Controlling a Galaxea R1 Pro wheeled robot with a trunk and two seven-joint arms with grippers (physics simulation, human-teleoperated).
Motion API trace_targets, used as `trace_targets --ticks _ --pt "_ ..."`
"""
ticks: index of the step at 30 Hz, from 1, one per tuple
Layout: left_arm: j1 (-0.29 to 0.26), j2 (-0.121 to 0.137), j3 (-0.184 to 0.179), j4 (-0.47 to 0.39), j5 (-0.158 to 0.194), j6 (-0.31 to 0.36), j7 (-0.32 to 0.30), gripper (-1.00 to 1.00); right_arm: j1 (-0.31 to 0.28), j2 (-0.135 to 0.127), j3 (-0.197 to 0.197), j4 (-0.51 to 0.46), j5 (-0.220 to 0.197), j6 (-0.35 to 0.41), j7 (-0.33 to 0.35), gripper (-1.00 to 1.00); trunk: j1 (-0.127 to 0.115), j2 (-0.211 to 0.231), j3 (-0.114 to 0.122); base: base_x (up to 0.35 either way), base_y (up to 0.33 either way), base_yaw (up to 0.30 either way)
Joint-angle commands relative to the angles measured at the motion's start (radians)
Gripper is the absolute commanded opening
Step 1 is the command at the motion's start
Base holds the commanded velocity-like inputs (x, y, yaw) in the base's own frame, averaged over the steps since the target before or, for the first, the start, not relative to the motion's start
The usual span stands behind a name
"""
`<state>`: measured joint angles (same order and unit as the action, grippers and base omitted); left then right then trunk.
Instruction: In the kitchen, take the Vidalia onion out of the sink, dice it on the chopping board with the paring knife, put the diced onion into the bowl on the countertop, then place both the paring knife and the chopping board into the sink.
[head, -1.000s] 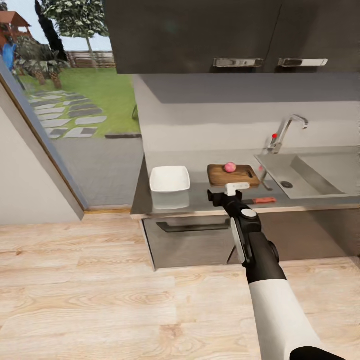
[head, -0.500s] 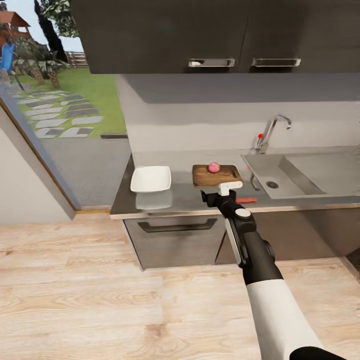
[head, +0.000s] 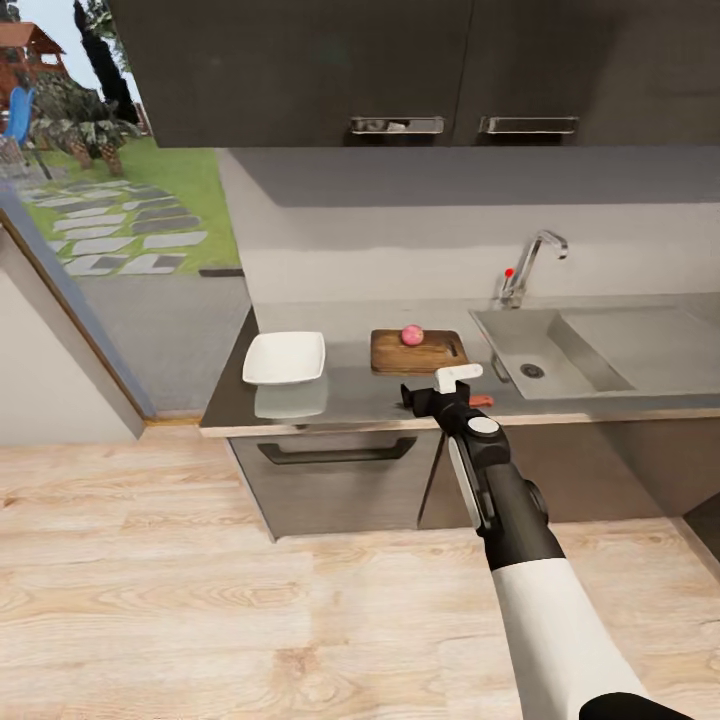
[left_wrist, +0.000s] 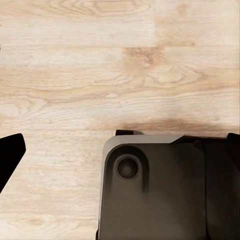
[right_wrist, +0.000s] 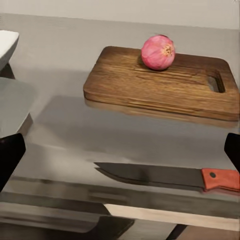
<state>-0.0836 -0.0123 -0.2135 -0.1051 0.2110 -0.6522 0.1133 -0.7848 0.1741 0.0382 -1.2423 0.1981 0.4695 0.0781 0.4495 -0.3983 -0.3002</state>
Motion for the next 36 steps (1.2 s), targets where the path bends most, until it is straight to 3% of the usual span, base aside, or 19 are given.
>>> trace_targets --ticks 1,12,23,24,31,36 --pt "-0.001 0.0 -0.009 0.001 0.005 -0.004 0.006 1.0 -0.001 0.0 -0.001 -0.002 0.01 0.006 0.008 1.0 0.001 -0.002 -0.002 0.0 -0.012 0.12" --pt "-0.001 0.001 -0.01 -0.005 0.005 -0.019 0.006 1.0 -0.001 0.0 0.0 -0.002 0.009 0.006 0.008 1.0 0.001 -0.002 -0.002 0.0 -0.003 0.192" --pt "0.0 0.004 -0.013 -0.005 0.004 -0.237 0.004 1.0 -0.001 0.0 0.0 -0.002 0.009 0.006 0.008 1.0 0.001 -0.002 -0.002 0.0 0.0 0.239" --pt "0.001 0.017 -0.014 -0.002 0.004 -0.283 0.003 1.0 -0.001 0.0 -0.001 -0.002 0.009 0.006 0.008 1.0 0.001 -0.002 -0.002 0.0 0.0 0.241" --pt "0.005 0.027 -0.015 0.0 0.004 -0.348 0.003 1.0 -0.001 0.0 -0.001 -0.002 0.01 0.006 0.008 1.0 0.001 -0.002 -0.002 0.0 0.0 0.241" --pt "0.005 0.028 -0.015 0.001 0.004 -0.349 0.005 1.0 -0.001 0.0 -0.001 -0.002 0.011 0.006 0.008 1.0 0.001 -0.002 -0.002 0.0 0.0 0.239"
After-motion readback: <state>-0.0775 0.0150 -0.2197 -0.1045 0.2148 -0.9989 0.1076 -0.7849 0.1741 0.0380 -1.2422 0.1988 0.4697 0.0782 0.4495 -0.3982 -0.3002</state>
